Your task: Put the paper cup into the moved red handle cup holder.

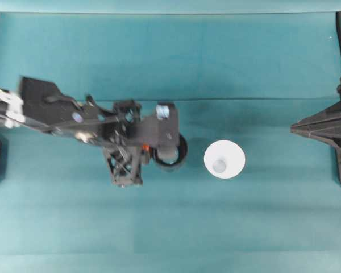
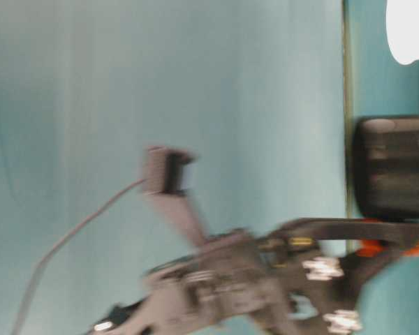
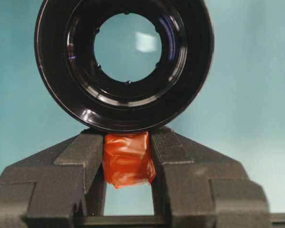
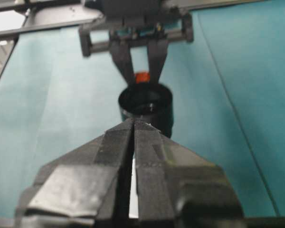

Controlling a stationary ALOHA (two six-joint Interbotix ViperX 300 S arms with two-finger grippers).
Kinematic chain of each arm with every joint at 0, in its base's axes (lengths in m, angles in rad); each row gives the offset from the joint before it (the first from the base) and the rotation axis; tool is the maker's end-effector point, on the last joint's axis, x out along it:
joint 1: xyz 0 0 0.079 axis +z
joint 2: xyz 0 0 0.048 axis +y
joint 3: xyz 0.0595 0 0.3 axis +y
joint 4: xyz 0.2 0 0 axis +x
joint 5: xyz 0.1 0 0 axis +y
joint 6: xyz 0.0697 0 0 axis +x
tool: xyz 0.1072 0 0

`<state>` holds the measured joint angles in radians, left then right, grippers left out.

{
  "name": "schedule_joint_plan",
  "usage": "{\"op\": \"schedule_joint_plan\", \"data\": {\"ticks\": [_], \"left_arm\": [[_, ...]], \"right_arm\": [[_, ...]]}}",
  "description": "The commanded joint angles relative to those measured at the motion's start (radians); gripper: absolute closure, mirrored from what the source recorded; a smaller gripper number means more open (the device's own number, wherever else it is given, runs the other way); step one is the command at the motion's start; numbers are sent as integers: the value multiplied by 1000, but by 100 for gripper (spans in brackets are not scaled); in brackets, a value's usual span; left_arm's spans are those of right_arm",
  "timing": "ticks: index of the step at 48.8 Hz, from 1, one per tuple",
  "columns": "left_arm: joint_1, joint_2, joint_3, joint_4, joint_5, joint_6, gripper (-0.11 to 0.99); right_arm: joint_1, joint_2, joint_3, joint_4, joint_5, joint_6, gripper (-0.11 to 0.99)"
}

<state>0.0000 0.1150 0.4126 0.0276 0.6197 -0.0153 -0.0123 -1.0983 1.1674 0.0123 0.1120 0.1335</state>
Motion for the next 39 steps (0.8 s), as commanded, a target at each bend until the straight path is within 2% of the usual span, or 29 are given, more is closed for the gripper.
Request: {"op": "schedule_joint_plan", "data": {"ticks": [1, 7, 19, 30, 39], "left_arm": [[3, 18, -12, 3, -18, -2, 62], [3, 35, -12, 3, -48, 2, 62], [20, 43, -3, 3, -60, 5, 62], [23, 44, -2, 3, -60, 60, 62], [23, 46, -8, 3, -61, 67, 62]], "right_arm": [[-3, 6, -8, 3, -5, 9, 97], [-5, 5, -8, 3, -3, 9, 97], [-6, 5, -8, 3, -3, 11, 97], [-5, 5, -8, 3, -5, 11, 97], [-5, 5, -8, 3, -3, 11, 97]]}}
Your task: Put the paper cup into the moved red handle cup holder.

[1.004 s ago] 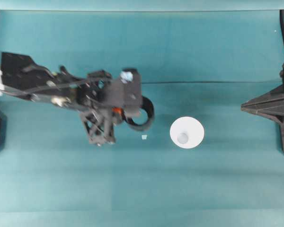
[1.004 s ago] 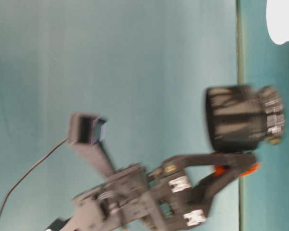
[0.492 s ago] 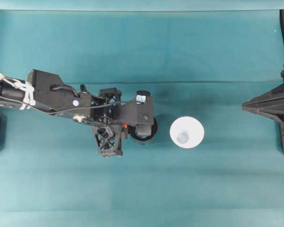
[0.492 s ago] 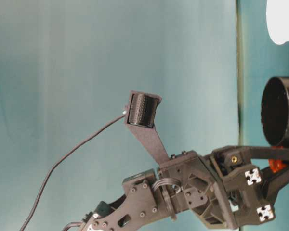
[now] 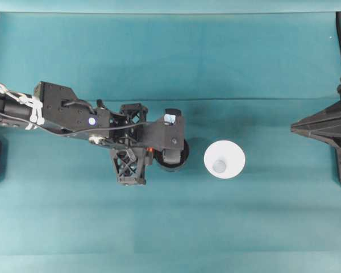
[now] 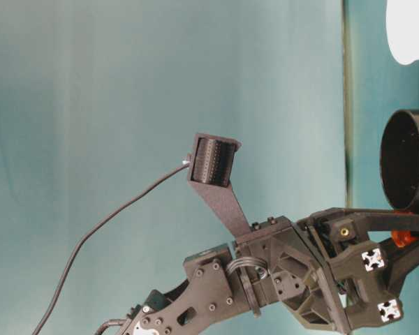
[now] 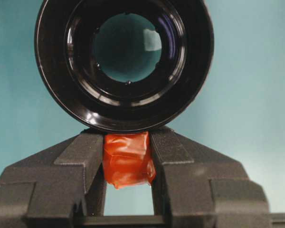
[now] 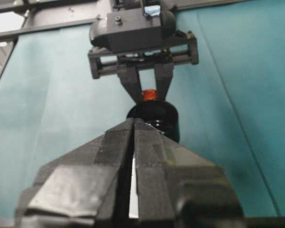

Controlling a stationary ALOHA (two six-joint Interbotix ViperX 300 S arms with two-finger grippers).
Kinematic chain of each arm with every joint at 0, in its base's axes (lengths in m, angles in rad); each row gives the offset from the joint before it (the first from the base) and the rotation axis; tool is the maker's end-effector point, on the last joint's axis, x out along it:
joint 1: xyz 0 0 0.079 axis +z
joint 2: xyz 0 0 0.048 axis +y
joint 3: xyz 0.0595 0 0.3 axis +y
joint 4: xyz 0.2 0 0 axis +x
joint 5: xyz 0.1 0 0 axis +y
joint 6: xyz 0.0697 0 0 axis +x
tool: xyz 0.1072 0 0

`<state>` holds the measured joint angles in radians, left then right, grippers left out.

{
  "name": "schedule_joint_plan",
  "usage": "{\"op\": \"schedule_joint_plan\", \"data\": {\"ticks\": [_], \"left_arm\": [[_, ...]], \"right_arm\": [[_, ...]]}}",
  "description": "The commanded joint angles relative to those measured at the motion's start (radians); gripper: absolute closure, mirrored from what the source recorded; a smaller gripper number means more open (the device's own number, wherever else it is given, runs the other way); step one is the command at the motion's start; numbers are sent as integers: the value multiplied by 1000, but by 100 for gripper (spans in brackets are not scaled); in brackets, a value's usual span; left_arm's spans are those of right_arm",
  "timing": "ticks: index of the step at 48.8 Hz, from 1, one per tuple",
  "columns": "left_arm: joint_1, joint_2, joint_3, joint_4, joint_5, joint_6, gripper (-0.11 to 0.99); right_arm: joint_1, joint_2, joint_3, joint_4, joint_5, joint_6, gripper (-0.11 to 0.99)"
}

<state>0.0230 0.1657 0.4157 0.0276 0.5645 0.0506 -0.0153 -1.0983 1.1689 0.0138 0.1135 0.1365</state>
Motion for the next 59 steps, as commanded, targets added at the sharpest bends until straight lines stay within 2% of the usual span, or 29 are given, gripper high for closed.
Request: {"op": "schedule_joint_plan", "data": {"ticks": [1, 19, 43, 46, 54, 56, 59], "left_arm": [[0, -5, -11, 3, -6, 2, 62], [-9, 0, -11, 3, -20, 2, 62], [-9, 12, -5, 3, -21, -3, 61], [-9, 12, -2, 3, -21, 2, 52], [-9, 9, 2, 3, -29, 3, 3], [-9, 9, 3, 3, -31, 2, -1], [-12, 9, 3, 3, -31, 2, -1]], "right_arm": [[-2, 5, -9, 2, -5, 8, 97], [-2, 5, -9, 2, -5, 8, 97], [-2, 5, -8, 2, -5, 6, 97], [-3, 5, -8, 2, -5, 8, 97], [-3, 5, -8, 2, -5, 8, 97], [-3, 5, -8, 2, -5, 8, 97], [-2, 5, -8, 2, -5, 8, 97]]}}
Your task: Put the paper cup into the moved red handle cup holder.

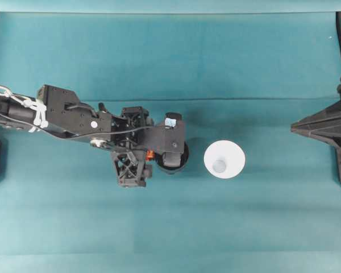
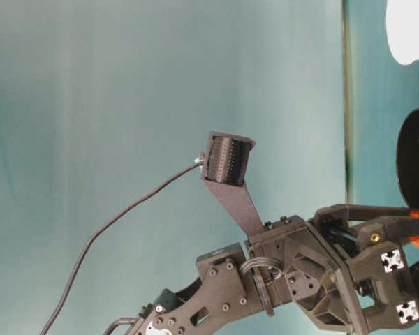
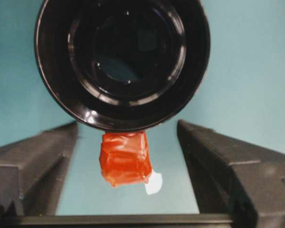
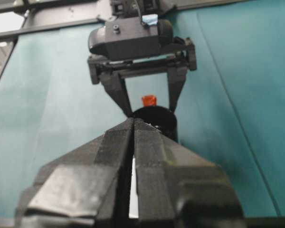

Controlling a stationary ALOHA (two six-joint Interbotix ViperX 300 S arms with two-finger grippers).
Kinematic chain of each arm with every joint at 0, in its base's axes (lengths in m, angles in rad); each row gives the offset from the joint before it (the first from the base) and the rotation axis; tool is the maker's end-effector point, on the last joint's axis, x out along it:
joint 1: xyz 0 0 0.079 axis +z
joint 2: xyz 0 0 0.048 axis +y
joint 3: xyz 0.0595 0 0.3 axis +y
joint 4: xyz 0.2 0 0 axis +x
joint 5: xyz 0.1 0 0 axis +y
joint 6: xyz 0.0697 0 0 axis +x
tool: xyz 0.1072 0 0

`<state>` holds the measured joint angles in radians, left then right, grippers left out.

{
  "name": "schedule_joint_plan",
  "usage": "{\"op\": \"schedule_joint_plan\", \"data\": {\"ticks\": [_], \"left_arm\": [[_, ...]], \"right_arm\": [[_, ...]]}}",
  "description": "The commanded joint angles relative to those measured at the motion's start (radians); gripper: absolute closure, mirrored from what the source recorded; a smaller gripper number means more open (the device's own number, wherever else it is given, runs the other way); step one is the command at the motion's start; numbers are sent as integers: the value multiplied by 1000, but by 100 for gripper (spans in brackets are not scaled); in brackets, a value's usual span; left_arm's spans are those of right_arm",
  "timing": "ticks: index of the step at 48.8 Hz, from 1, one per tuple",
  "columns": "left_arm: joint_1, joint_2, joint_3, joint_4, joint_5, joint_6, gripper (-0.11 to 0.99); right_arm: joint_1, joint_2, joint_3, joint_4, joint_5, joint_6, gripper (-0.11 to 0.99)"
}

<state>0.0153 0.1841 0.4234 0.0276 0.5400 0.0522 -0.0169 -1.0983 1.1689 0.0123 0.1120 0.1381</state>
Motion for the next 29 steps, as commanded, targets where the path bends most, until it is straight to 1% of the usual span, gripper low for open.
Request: {"op": "schedule_joint_plan", "data": {"ticks": [1, 6, 10, 18, 23, 29], "left_arm": [[-8, -9, -3, 3, -6, 0, -1], [-11, -18, -5, 3, 5, 3, -1], [-12, -58, -8, 3, 20, 3, -2], [-12, -186, 12, 3, 34, 3, -2], [-12, -270, 41, 3, 48, 5, -2], [-14, -367, 89, 3, 66, 3, -1]], "right_arm": [[0, 5, -8, 3, -3, 6, 97], [0, 5, -8, 3, -3, 6, 97], [0, 5, -9, 3, -2, 8, 97], [-2, 5, -8, 3, 14, 12, 97], [-2, 5, -9, 3, 44, 14, 97], [-11, 5, -12, 3, 67, 14, 97]]}}
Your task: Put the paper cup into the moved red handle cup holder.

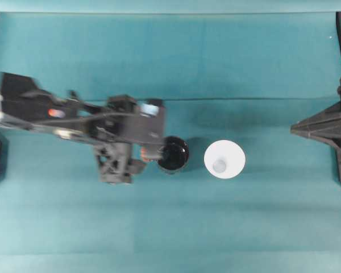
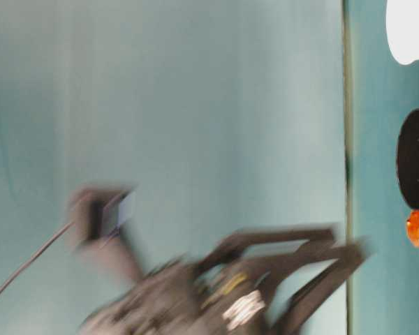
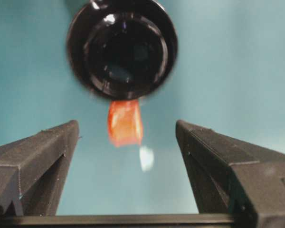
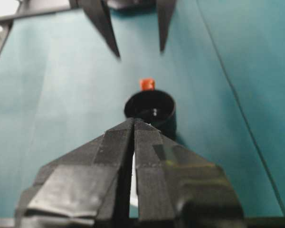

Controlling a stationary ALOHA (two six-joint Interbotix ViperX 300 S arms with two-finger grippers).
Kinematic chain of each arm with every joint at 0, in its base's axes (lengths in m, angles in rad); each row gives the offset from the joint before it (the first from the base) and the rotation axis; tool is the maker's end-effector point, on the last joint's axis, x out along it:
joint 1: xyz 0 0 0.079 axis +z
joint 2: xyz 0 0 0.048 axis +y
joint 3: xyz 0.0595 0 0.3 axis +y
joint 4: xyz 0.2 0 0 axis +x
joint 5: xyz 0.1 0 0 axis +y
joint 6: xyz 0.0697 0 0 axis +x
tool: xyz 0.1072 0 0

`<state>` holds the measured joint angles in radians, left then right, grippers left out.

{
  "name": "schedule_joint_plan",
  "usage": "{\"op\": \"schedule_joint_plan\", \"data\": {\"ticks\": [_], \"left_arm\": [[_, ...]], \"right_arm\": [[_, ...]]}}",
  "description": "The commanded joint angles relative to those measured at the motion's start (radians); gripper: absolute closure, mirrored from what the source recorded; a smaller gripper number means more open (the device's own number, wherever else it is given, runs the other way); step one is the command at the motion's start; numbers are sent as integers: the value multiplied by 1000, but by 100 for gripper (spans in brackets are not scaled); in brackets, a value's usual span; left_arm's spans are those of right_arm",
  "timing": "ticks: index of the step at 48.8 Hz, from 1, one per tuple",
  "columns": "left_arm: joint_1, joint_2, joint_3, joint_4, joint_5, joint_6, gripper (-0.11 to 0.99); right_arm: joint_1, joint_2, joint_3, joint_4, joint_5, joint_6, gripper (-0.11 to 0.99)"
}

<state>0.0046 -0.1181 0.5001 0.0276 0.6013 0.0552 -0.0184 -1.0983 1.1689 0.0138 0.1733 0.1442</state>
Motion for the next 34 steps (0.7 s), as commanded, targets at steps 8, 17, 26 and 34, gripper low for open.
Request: {"op": "schedule_joint_plan", "data": {"ticks": [8, 17, 26, 34], "left_arm": [[-14, -150, 86, 3, 12, -2, -1], [-20, -187, 127, 3, 12, -5, -1], [-18, -187, 129, 3, 12, -3, -1], [-18, -189, 130, 3, 12, -3, -1]], "right_arm": [[-31, 14, -29, -2, 63, 6, 97], [-66, 87, -91, -2, 213, 6, 97], [-77, 242, -196, 2, 316, 8, 96], [-77, 390, -287, 6, 410, 9, 92]]}}
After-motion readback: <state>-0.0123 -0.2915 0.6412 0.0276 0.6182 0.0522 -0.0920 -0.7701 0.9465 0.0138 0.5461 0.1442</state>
